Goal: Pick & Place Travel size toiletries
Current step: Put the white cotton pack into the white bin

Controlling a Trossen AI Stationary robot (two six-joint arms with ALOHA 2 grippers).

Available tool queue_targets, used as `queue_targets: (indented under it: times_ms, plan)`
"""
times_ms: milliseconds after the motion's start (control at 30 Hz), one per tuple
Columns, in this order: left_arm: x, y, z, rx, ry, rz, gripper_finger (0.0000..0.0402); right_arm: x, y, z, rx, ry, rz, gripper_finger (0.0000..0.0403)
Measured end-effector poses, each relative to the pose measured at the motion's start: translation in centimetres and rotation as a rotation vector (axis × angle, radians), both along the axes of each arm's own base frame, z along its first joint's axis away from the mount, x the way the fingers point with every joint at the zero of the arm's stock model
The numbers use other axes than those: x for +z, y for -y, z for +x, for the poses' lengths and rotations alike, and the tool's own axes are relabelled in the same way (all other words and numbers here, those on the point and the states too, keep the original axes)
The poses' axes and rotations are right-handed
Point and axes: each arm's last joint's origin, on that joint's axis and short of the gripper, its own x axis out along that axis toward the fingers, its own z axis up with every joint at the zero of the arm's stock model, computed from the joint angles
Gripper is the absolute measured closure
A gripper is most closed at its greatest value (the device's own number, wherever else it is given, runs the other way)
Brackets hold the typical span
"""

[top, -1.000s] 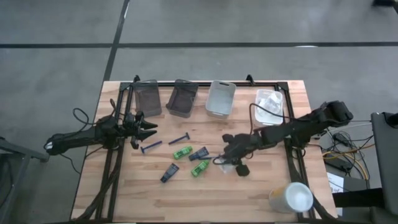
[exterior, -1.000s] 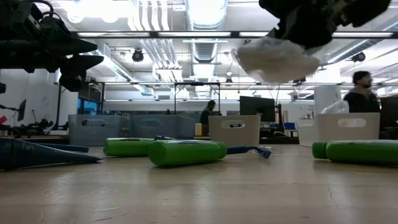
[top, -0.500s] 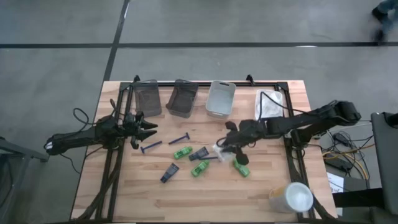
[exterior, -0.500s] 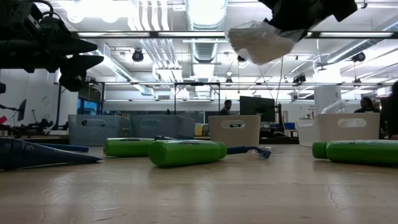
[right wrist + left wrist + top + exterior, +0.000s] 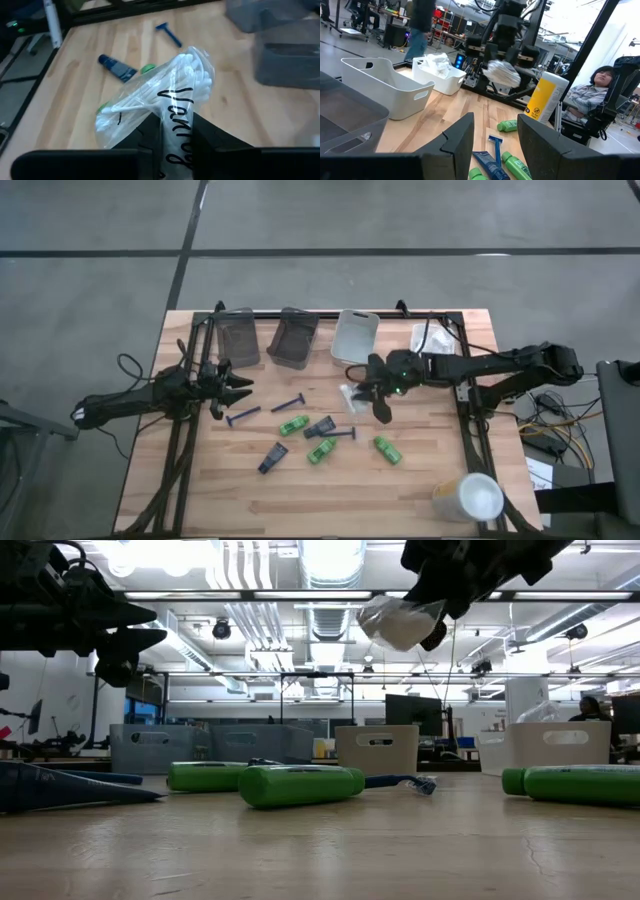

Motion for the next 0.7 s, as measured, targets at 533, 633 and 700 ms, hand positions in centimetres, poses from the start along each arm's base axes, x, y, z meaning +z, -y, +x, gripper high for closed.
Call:
queue_targets:
  times_ms: [533,633,700]
  plan:
    - [0.0,0.0,0.0,0.001,0.0,0.0,0.0245,0.3,5.0,-0.9,-0.203,0.009,0.022,0.0324]
    - [0.0,0.0,0.0,0.001,0.0,0.0,0.0245,0.6,5.9,-1.3,-0.243,0.023,0.022,0.0316]
    - [0.0,0.0,0.0,0.001,0.0,0.0,0.0245,0.9,6.6,-1.8,-0.273,0.033,0.02,0.0313]
